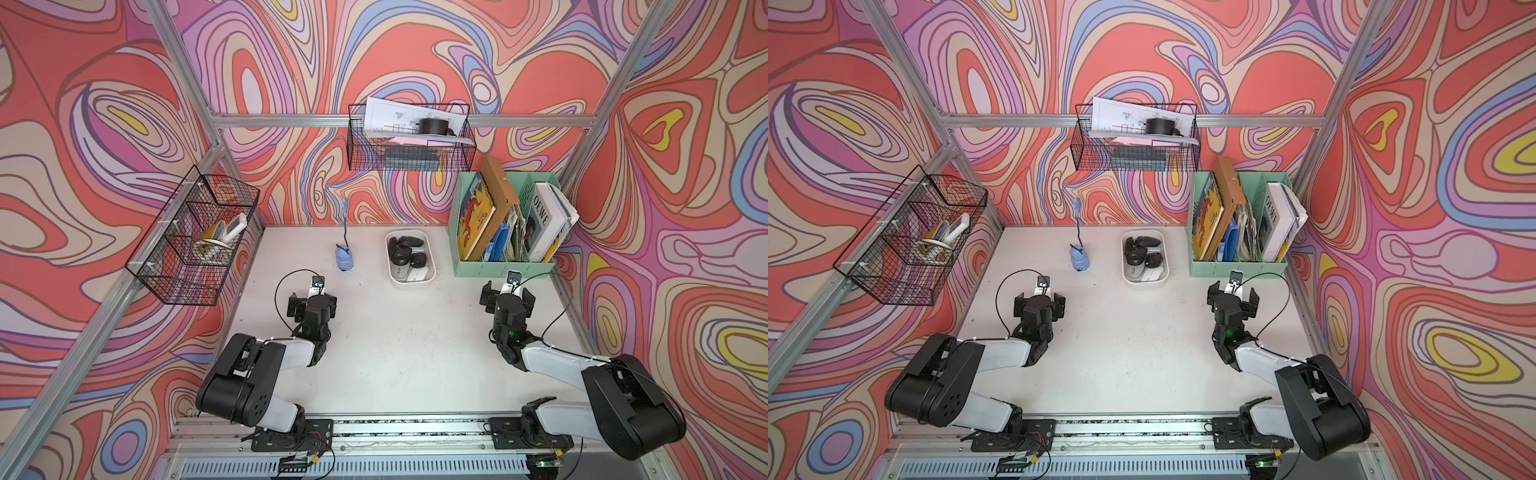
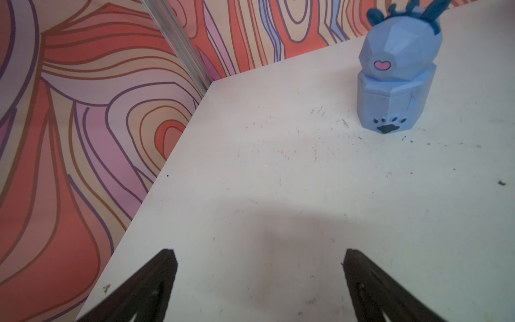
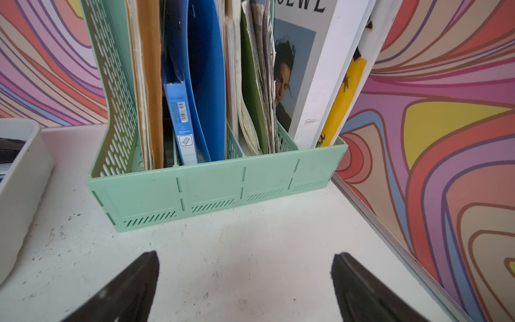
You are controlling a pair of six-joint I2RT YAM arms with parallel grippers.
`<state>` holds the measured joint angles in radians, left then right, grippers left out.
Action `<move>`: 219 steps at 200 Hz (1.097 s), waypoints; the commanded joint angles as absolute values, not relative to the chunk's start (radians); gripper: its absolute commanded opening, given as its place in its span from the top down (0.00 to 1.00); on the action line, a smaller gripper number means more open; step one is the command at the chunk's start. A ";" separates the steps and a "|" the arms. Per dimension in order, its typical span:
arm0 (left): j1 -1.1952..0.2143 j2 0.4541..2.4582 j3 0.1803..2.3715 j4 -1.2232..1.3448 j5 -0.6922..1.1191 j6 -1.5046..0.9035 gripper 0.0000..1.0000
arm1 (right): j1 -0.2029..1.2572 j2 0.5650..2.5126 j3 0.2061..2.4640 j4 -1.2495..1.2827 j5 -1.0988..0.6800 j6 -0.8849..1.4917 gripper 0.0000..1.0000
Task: Put the mouse in the storage box
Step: Reset both arms
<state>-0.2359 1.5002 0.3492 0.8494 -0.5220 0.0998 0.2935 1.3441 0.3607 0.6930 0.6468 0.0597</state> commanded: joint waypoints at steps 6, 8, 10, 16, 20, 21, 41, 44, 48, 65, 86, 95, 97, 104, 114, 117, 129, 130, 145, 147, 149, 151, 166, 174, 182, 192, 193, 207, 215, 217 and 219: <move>-0.133 1.478 0.282 1.028 -0.307 0.044 0.01 | 0.271 1.420 0.341 0.885 0.568 0.031 0.02; -0.125 1.482 0.278 1.033 -0.298 0.037 0.01 | 0.268 1.428 0.340 0.899 0.564 0.030 0.02; -0.118 1.488 0.277 1.038 -0.292 0.027 0.01 | 0.267 1.435 0.339 0.908 0.560 0.027 0.02; -0.099 1.523 0.273 1.067 -0.273 0.005 0.01 | 0.261 1.457 0.336 0.945 0.544 0.023 0.02; -0.087 1.560 0.273 1.125 -0.262 0.010 0.01 | 0.256 1.471 0.334 0.972 0.529 0.020 0.02; -0.085 1.565 0.274 1.141 -0.261 0.013 0.01 | 0.254 1.474 0.335 0.978 0.526 0.018 0.02; -0.078 1.526 0.360 0.897 -0.272 -0.022 0.01 | 0.240 1.502 0.356 0.978 0.486 -0.023 0.02; -0.076 1.547 0.364 0.928 -0.279 -0.016 0.01 | 0.237 1.506 0.355 0.988 0.489 -0.026 0.02; -0.075 1.567 0.353 0.984 -0.278 -0.002 0.01 | 0.231 1.508 0.352 0.994 0.485 -0.027 0.02; -0.069 1.531 0.369 0.879 -0.265 -0.027 0.01 | 0.182 1.513 0.350 1.007 0.413 -0.027 0.02; -0.064 1.533 0.359 0.910 -0.261 -0.028 0.01 | 0.119 1.609 0.361 1.096 0.335 -0.021 0.02; -0.064 1.536 0.365 0.910 -0.260 -0.023 0.01 | 0.103 1.680 0.357 1.171 0.323 -0.007 0.02; -0.064 1.541 0.362 0.924 -0.259 -0.020 0.01 | 0.103 1.691 0.355 1.182 0.319 -0.006 0.02; -0.064 1.552 0.350 0.960 -0.263 -0.017 0.01 | 0.101 1.728 0.350 1.247 0.330 -0.019 0.02; -0.066 1.540 0.357 0.925 -0.250 -0.018 0.01 | 0.098 1.697 0.356 1.165 0.296 -0.002 0.02; -0.066 1.538 0.360 0.916 -0.250 -0.016 0.01 | 0.094 1.697 0.362 1.161 0.293 -0.001 0.02; -0.067 1.545 0.356 0.940 -0.250 -0.013 0.01 | 0.094 1.711 0.395 1.120 0.301 -0.007 0.02; -0.066 1.545 0.356 0.942 -0.250 -0.013 0.01 | 0.093 1.709 0.399 1.108 0.299 -0.004 0.02; -0.065 1.541 0.358 0.927 -0.250 -0.014 0.01 | 0.072 1.708 0.437 1.037 0.268 0.012 0.02; -0.066 1.540 0.360 0.925 -0.249 -0.015 0.01 | 0.071 1.706 0.438 1.028 0.267 0.015 0.02; -0.066 1.541 0.359 0.926 -0.250 -0.015 0.01 | 0.071 1.703 0.439 1.019 0.265 0.018 0.02; -0.066 1.542 0.359 0.928 -0.250 -0.015 0.01 | 0.069 1.701 0.440 1.016 0.265 0.018 0.02; -0.064 1.546 0.358 0.933 -0.245 -0.017 0.01 | 0.069 1.705 0.438 1.030 0.276 0.015 0.02; -0.053 1.544 0.366 0.915 -0.214 -0.025 0.01 | 0.068 1.706 0.439 1.030 0.277 0.017 0.02; -0.030 1.540 0.374 0.888 -0.174 -0.040 0.01 | 0.068 1.705 0.439 1.028 0.278 0.017 0.02; -0.026 1.539 0.377 0.881 -0.168 -0.044 0.01 | 0.068 1.707 0.438 1.033 0.279 0.017 0.02; -0.026 1.539 0.377 0.882 -0.168 -0.043 0.01 | 0.069 1.707 0.438 1.034 0.280 0.017 0.02; -0.026 1.539 0.374 0.887 -0.169 -0.040 0.01 | 0.069 1.707 0.438 1.032 0.280 0.017 0.02; -0.026 1.537 0.368 0.896 -0.170 -0.038 0.01 | 0.068 1.705 0.439 1.029 0.280 0.018 0.02; -0.027 1.538 0.367 0.900 -0.172 -0.037 0.01 | 0.068 1.704 0.438 1.030 0.280 0.017 0.02; -0.027 1.538 0.366 0.903 -0.173 -0.037 0.01 | 0.068 1.705 0.439 1.031 0.280 0.017 0.02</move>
